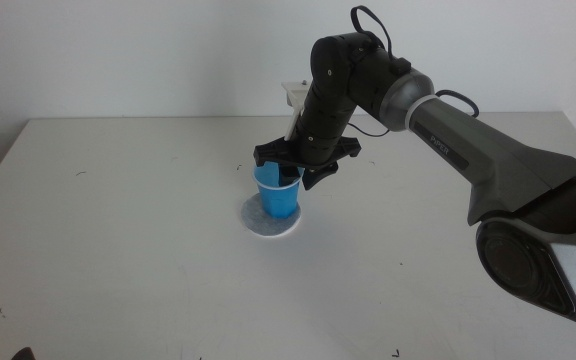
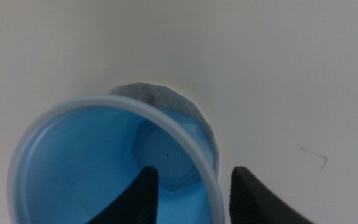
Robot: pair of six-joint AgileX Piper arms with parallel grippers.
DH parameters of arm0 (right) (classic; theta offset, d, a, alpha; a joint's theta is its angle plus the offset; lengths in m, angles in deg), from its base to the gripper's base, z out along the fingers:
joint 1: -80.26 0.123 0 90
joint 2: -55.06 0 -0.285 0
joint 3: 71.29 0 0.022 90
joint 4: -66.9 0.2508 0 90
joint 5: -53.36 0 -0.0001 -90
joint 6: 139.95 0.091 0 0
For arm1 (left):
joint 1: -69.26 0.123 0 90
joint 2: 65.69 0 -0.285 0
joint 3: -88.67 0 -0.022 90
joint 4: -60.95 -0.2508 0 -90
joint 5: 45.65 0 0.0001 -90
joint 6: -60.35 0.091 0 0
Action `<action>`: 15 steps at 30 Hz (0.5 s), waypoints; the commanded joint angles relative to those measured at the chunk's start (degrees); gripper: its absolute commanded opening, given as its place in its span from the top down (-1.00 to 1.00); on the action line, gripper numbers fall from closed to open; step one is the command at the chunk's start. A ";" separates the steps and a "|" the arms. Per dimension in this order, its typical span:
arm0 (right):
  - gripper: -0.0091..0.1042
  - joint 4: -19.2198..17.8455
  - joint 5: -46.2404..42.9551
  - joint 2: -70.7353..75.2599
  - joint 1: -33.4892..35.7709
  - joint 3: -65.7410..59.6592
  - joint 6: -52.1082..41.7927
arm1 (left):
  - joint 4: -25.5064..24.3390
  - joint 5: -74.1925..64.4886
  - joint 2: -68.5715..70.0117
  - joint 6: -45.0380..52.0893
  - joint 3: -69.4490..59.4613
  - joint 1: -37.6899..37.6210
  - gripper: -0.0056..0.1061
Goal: Place an empty cup on a cup mat.
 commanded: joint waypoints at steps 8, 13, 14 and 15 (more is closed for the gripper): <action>-0.11 0.31 2.95 6.57 0.19 3.21 0.05 | -0.02 3.84 0.23 -0.62 0.34 0.06 -0.98; -0.11 -0.56 2.95 10.15 -0.33 3.11 -0.06 | -0.02 3.84 0.23 -0.62 0.34 0.06 -0.98; -0.11 -1.26 2.95 11.01 -0.49 3.11 -0.06 | -0.02 3.84 0.23 -0.62 0.34 0.06 -0.98; -0.11 -2.13 2.95 11.96 -0.75 2.98 -0.06 | -0.02 3.84 0.23 -0.62 0.34 0.06 -0.98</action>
